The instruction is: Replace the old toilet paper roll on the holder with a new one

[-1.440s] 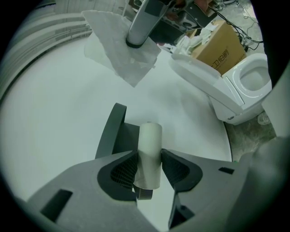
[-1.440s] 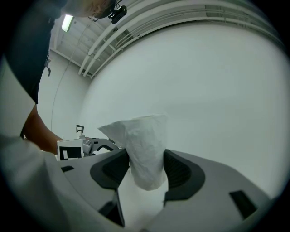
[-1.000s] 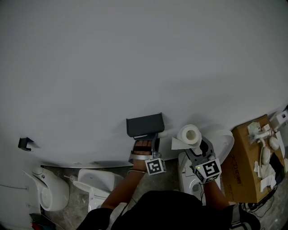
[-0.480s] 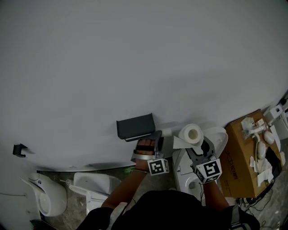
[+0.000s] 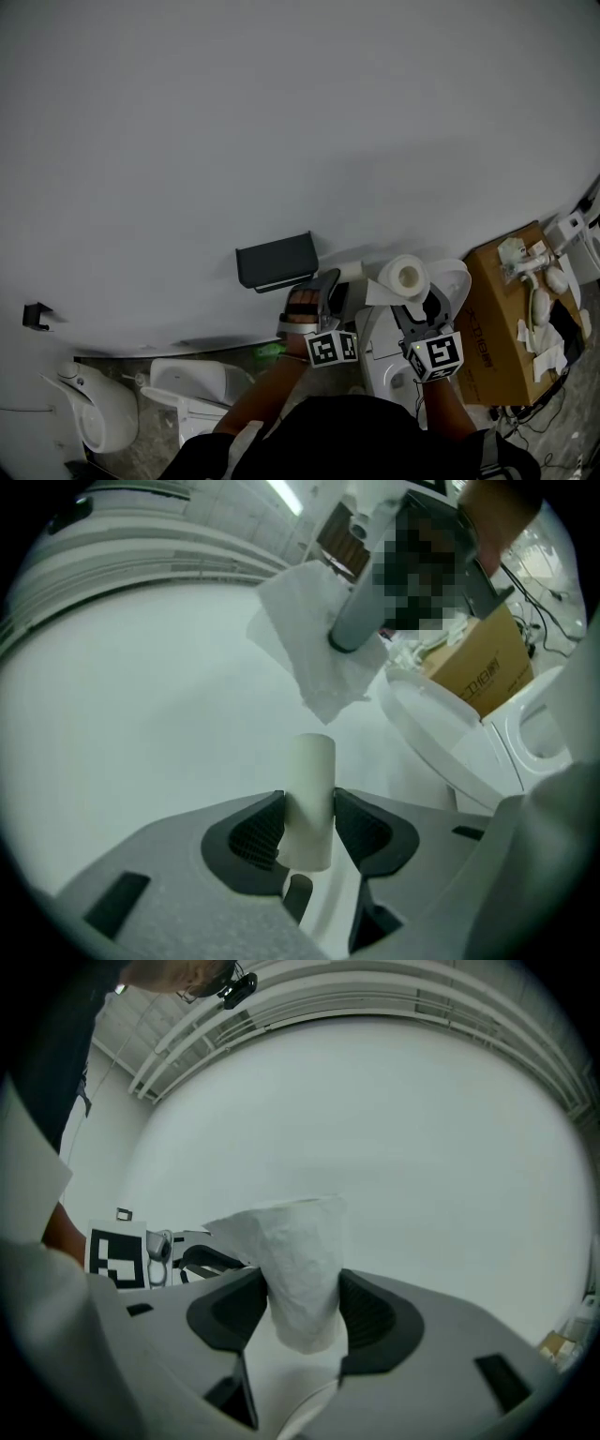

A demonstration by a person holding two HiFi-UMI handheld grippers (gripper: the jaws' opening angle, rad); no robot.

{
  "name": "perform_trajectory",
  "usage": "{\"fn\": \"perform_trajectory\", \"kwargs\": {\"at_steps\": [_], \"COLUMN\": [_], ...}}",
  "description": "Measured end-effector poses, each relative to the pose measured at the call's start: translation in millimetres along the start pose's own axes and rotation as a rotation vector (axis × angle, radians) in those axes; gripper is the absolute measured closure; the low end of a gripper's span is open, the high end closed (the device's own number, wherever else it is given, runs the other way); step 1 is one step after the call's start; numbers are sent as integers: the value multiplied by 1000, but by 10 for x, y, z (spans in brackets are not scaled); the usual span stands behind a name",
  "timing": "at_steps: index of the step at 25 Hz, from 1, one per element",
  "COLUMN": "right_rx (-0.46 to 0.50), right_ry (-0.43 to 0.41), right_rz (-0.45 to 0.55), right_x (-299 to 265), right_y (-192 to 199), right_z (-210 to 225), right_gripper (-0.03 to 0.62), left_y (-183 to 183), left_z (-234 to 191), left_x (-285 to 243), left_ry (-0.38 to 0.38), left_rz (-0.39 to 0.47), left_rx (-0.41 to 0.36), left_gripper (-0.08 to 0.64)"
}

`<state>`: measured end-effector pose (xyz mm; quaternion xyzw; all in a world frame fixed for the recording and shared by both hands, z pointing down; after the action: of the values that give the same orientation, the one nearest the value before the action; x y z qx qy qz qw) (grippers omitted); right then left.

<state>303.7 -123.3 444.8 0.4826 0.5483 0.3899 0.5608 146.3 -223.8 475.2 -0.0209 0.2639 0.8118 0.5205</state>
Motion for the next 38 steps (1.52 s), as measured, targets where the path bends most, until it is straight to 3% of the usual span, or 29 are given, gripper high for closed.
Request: {"fn": "perform_trajectory", "kwargs": {"at_steps": [7, 11, 18, 23, 38], "right_rx": [-9, -5, 7, 19, -1], "right_ry": [28, 17, -27, -65, -198], "right_rz": [-4, 8, 14, 26, 1], "right_x": [25, 13, -41, -114, -489], "right_y": [93, 97, 79, -6, 97], "right_z": [-19, -68, -212, -337, -565], "right_gripper": [356, 354, 354, 354, 354], "left_y": [-31, 27, 315, 553, 990], "left_z": [-190, -278, -465, -514, -718], "left_x": [254, 405, 620, 714, 923], "left_ry": [97, 132, 117, 80, -54], "left_rz": [118, 170, 313, 255, 170], "left_rx": [384, 559, 889, 957, 945], "left_gripper": [393, 393, 394, 394, 394]}}
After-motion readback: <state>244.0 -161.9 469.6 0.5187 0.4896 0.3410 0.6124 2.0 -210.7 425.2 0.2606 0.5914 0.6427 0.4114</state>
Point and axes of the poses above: the fingertips, and each gripper's own axes: x backward along the fingers, z to its right, y out of its underside, the point moved 9 cm from there along x, backward along the fingers, and after that the axes turned 12 degrees about -z, right-handed, at the moved point
